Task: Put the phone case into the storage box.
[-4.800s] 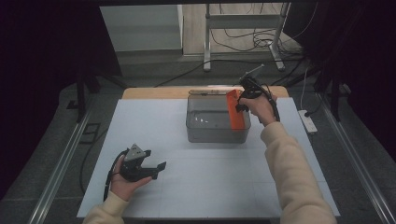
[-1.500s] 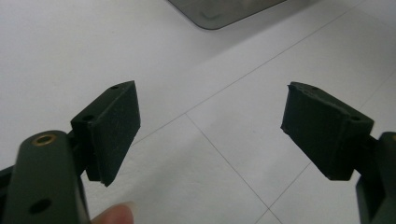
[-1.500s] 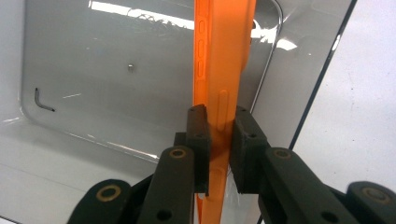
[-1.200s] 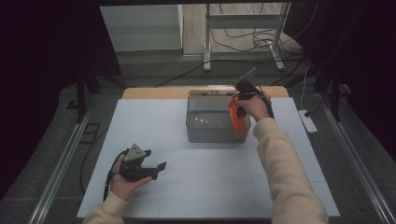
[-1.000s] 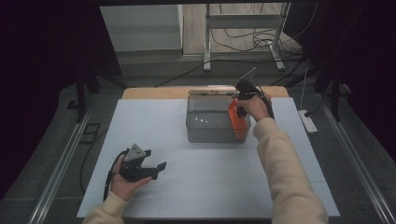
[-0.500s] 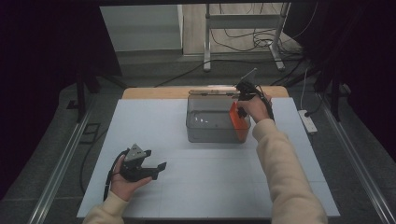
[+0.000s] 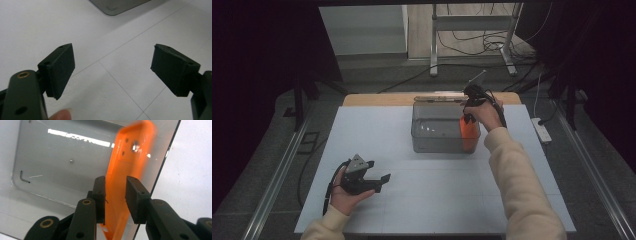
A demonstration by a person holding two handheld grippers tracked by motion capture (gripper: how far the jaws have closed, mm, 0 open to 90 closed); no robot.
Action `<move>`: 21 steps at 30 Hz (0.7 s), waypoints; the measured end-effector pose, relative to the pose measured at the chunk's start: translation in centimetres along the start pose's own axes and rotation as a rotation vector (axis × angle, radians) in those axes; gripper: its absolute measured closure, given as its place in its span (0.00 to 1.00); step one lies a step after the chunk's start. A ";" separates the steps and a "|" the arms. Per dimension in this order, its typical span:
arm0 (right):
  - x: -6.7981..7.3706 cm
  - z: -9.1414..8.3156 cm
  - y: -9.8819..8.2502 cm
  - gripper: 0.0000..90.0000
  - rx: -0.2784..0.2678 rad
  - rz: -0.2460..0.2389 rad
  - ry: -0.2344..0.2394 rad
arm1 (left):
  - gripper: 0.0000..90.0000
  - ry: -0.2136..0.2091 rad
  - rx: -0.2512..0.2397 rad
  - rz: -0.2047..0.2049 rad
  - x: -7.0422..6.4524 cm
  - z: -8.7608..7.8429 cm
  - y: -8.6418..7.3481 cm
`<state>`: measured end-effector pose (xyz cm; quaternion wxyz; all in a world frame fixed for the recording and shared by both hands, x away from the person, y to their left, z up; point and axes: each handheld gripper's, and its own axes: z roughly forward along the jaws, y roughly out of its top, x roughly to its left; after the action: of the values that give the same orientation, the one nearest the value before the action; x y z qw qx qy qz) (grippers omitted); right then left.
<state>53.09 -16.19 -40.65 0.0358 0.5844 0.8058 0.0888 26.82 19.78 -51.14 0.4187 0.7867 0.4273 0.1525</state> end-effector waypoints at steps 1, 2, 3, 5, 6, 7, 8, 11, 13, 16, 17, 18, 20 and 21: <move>0.0 -0.1 0.0 0.77 -0.003 -0.002 -0.001 | 0.21 0.000 -0.001 -0.001 0.0 0.0 0.0; 0.1 -0.2 -0.1 0.77 -0.010 -0.005 -0.002 | 0.21 0.000 0.000 0.000 0.0 0.0 0.0; 0.1 -0.2 -0.1 0.76 -0.017 -0.007 -0.002 | 0.21 0.000 0.001 0.001 0.0 0.0 0.0; 0.1 -0.3 -0.1 0.75 -0.019 -0.017 -0.009 | 0.21 0.001 0.000 0.001 0.0 0.0 0.0; 0.2 -0.3 -0.1 0.75 -0.022 -0.016 -0.002 | 0.21 0.001 -0.002 -0.001 0.0 0.0 0.0; 0.2 -0.3 -0.1 0.75 -0.025 -0.018 -0.002 | 0.21 0.000 -0.003 -0.002 0.0 0.0 0.0; 0.1 -0.4 -0.1 0.75 -0.026 -0.022 -0.004 | 0.21 0.000 -0.004 -0.003 0.0 0.0 0.0; 0.1 -0.4 -0.2 0.73 -0.033 -0.025 0.002 | 0.21 0.000 -0.005 -0.003 0.0 0.0 0.0; 0.0 -0.5 -0.2 0.72 -0.040 -0.034 0.005 | 0.21 0.001 -0.002 0.000 0.0 -0.1 0.0; 0.0 -0.6 -0.3 0.69 -0.054 -0.036 0.012 | 0.21 0.001 -0.003 0.000 0.0 -0.1 0.0; -0.1 -0.7 -0.4 0.69 -0.060 -0.045 0.009 | 0.21 0.001 -0.003 0.000 0.0 -0.1 0.0; -0.2 -0.8 -0.4 0.69 -0.063 -0.045 0.013 | 0.21 0.001 -0.003 0.000 0.0 -0.1 0.0; -0.2 -0.9 -0.5 0.67 -0.070 -0.048 0.022 | 0.21 0.000 -0.003 -0.001 0.0 -0.1 0.0; -0.2 -1.0 -0.6 0.67 -0.075 -0.047 0.026 | 0.21 0.000 -0.003 -0.001 0.0 0.0 0.0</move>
<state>52.48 -16.67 -39.84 0.0494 0.5622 0.8159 0.1254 26.80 19.80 -51.10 0.4197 0.7859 0.4276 0.1530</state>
